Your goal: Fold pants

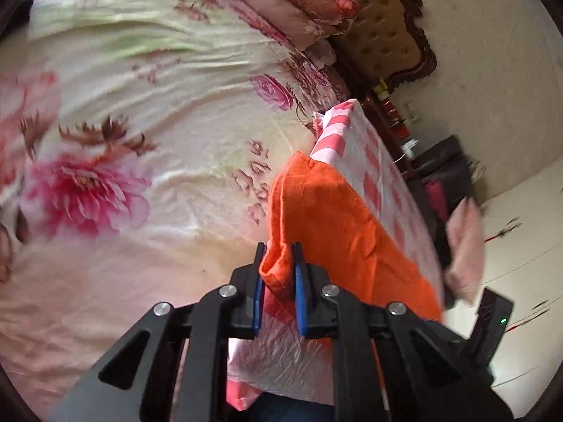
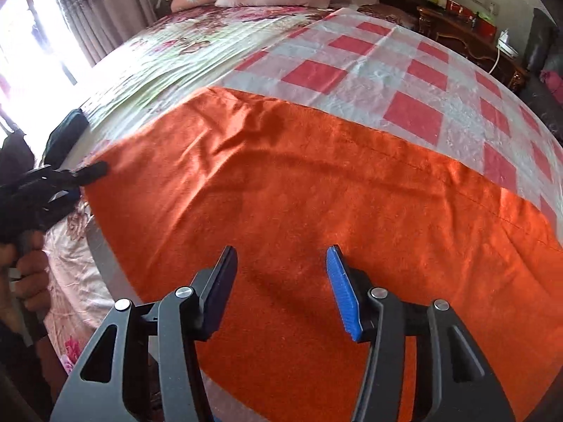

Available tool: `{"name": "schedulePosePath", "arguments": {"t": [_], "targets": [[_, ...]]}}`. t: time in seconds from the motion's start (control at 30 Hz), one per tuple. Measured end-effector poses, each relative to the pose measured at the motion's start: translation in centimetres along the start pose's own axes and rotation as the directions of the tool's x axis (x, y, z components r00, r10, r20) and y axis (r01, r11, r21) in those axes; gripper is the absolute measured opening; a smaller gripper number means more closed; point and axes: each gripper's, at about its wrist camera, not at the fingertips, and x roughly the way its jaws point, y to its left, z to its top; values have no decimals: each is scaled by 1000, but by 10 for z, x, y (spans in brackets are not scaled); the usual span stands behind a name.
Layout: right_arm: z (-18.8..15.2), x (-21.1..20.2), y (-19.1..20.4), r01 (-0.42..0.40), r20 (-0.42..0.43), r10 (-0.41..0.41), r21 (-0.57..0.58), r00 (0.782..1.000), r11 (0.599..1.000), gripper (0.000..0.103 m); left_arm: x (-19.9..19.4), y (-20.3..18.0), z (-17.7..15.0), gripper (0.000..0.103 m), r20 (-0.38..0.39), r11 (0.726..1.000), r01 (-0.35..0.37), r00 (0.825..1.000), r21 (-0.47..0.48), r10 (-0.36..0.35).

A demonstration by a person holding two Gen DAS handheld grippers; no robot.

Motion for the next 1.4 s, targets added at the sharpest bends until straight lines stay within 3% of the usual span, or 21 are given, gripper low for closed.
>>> {"name": "schedulePosePath", "arguments": {"t": [0.1, 0.23, 0.37, 0.43, 0.5, 0.57, 0.63, 0.7, 0.77, 0.8, 0.87, 1.0, 1.03, 1.07, 1.1, 1.2, 1.27, 1.3, 1.33, 1.37, 1.4], "targets": [[-3, 3, 13, 46, -2, -46, -74, 999, 996, 61, -11, -44, 0, 9, 36, 969, -186, 982, 160, 183], [0, 3, 14, 56, -14, -57, -57, 998, 997, 63, -5, -82, -4, 9, 70, 891, -358, 933, 280, 353], [7, -14, 5, 173, 99, -170, -23, 981, 985, 63, -4, -97, -12, 9, 95, 851, -408, 912, 333, 400], [7, 3, 11, 235, 59, -229, -116, 972, 965, 64, -4, -104, -16, 9, 104, 829, -433, 899, 354, 425], [8, 7, 11, 272, 80, -263, -145, 962, 951, 69, -4, -111, -17, 9, 108, 821, -436, 897, 368, 428], [10, 4, 4, 226, 64, -220, -98, 973, 969, 69, -9, -118, -18, 9, 123, 814, -442, 895, 378, 429], [11, -4, -14, 74, 52, -75, 25, 996, 997, 70, -16, -122, -17, 9, 139, 820, -433, 901, 375, 412], [12, -3, -37, -107, 29, 104, 169, 994, 980, 71, -23, -129, -18, 9, 171, 817, -427, 904, 388, 392], [10, 1, -62, -270, 20, 279, 320, 960, 908, 71, -29, -142, -23, 9, 217, 789, -444, 896, 426, 387], [8, 3, -76, -366, 36, 383, 394, 923, 843, 71, -30, -150, -27, 9, 240, 769, -451, 892, 452, 382], [4, 2, -90, -452, 67, 478, 457, 876, 766, 71, -29, -171, -39, 9, 282, 718, -470, 882, 512, 377], [0, 1, -111, -604, 115, 647, 508, 754, 614, 73, -6, -221, -74, 8, 332, 575, -498, 866, 649, 375], [-2, 1, -117, -619, 128, 664, 523, 737, 586, 73, 3, -233, -82, 8, 335, 544, -495, 866, 677, 371], [-4, -2, -122, -610, 132, 651, 527, 747, 593, 73, 10, -241, -88, 9, 334, 529, -491, 868, 692, 368], [-5, -5, -125, -597, 129, 636, 522, 761, 609, 73, 16, -246, -90, 8, 328, 533, -486, 870, 693, 367], [-11, -13, -136, -526, 88, 562, 494, 823, 692, 73, 13, -238, -77, 8, 299, 617, -462, 886, 637, 355], [-16, -13, -135, -495, 67, 531, 475, 845, 728, 73, -3, -211, -55, 8, 275, 698, -451, 893, 556, 357], [-18, -15, -132, -462, 52, 494, 449, 868, 765, 73, -14, -190, -41, 8, 241, 761, -409, 912, 503, 331], [-19, -15, -129, -429, 40, 457, 421, 889, 799, 73, -24, -173, -30, 8, 227, 805, -378, 925, 458, 305], [-19, -15, -122, -373, 21, 394, 371, 919, 850, 73, -34, -160, -21, 8, 241, 824, -361, 929, 437, 280], [-19, -16, -114, -348, 22, 361, 327, 932, 878, 74, -44, -150, -14, 8, 276, 823, -347, 930, 450, 242]]}}
